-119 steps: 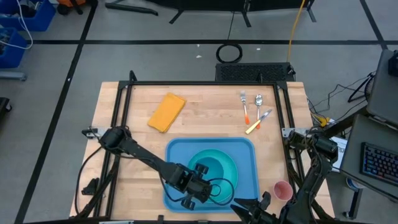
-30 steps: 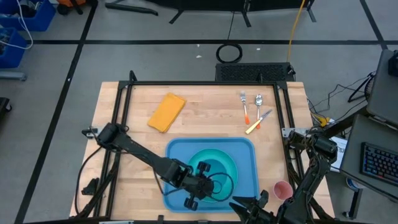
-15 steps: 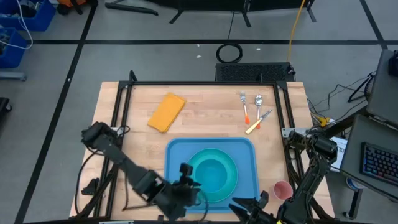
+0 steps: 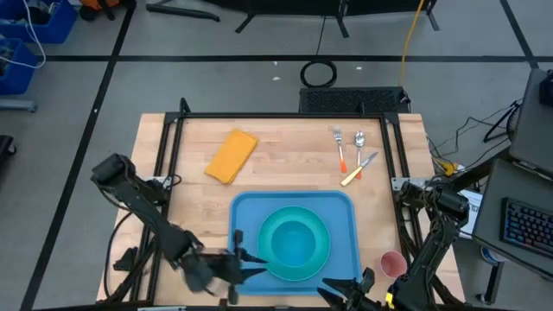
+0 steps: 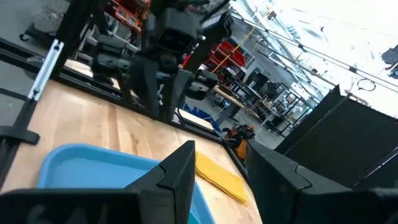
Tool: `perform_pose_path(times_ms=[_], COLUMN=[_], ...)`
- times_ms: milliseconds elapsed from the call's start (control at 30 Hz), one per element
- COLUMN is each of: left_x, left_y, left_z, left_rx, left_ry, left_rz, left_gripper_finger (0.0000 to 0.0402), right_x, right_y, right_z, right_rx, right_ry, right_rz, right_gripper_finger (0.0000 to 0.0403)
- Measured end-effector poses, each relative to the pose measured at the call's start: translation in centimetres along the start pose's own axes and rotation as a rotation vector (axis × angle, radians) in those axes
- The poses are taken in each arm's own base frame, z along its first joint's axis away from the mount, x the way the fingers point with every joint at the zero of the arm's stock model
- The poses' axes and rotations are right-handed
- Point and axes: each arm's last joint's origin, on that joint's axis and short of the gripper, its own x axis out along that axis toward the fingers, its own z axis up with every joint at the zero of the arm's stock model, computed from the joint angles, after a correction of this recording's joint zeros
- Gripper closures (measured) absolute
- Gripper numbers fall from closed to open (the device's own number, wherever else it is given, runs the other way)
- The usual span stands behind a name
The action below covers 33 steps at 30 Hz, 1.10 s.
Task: Set up tray
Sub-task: Put the cup on top of the tray
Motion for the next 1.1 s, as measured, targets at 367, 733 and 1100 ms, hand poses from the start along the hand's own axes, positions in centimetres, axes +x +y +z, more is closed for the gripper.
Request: perform_pose_path(times_ms=[367,733,1100], left_x=[-4.1,-4.3,-4.4], left_y=[0.4,0.2,0.2], left_z=[-3.5,-3.5,-3.3], left_rx=[-0.060,-0.031,-0.033], left_ry=[-0.280,-0.286,-0.300], left_rz=[-0.089,-0.085,-0.079], left_gripper_finger=[0.0314,0.0314,0.0314], right_x=[2.4,6.1,9.4], right_y=[-1.8,-6.0,-3.9], right_z=[2.3,3.9,-0.6], right_rx=[0.076,0.189,0.216], right_ry=[0.031,0.075,0.109], right_rz=[-0.048,-0.133,-0.203], right_gripper_finger=[0.0273,0.0273,0.0290])
